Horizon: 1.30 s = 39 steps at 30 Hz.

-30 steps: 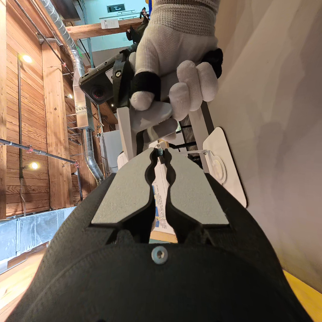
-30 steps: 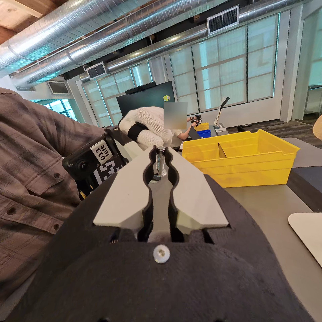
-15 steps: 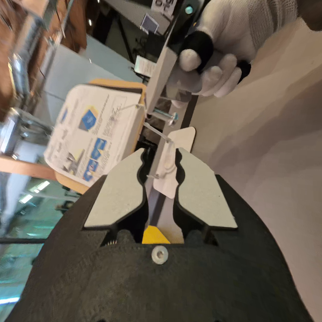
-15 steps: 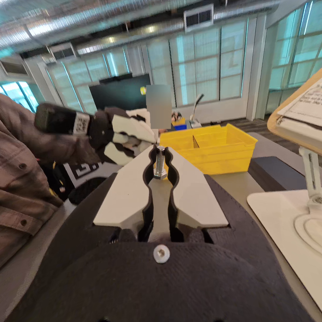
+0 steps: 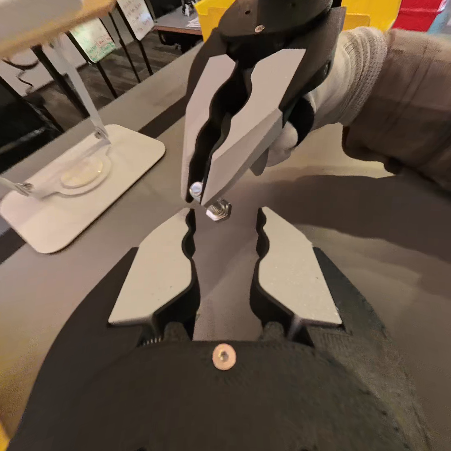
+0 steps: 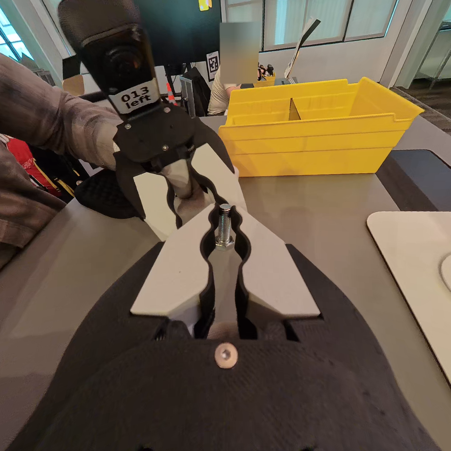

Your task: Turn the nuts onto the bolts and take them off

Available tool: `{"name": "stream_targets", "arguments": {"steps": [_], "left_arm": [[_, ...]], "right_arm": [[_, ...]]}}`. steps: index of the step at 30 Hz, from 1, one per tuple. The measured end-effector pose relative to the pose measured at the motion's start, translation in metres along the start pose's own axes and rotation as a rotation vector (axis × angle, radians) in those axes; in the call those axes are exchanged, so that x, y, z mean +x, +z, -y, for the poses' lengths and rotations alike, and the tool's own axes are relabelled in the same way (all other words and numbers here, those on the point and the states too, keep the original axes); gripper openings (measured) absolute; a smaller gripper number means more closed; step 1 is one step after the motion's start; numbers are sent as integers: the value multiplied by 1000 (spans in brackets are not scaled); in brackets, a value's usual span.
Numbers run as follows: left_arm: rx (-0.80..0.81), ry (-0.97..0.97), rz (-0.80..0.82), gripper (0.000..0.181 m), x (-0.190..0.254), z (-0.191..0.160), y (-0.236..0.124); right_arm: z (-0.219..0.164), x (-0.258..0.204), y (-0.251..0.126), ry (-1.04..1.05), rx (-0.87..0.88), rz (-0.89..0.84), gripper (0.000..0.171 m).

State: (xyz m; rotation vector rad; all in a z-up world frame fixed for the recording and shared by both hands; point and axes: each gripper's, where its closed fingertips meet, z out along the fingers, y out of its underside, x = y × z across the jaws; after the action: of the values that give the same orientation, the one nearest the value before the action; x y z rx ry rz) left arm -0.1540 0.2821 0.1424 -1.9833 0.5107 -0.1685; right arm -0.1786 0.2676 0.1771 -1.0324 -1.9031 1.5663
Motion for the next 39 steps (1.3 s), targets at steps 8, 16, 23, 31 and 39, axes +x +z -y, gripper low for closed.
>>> {"name": "stream_targets", "arguments": {"steps": [8,16,23,31,39], "left_arm": [[17,-47,-27,20,-2,-7,13],[-147,100,-16,19,-5,-36,23],[-291,166,-15,19,-4,-64,34],[-336,151,-10,33,-7,-72,24],[-334,153,-3,34,-6,-73,20]], "right_arm": [[-5,-2,-2,-18,-7,12,7],[-35,4,-3,-42,-210,-42,7],[-65,7,5,-81,-400,-66,7],[-85,10,4,-78,-514,-83,7],[-86,10,5,-46,-498,-80,9]]}}
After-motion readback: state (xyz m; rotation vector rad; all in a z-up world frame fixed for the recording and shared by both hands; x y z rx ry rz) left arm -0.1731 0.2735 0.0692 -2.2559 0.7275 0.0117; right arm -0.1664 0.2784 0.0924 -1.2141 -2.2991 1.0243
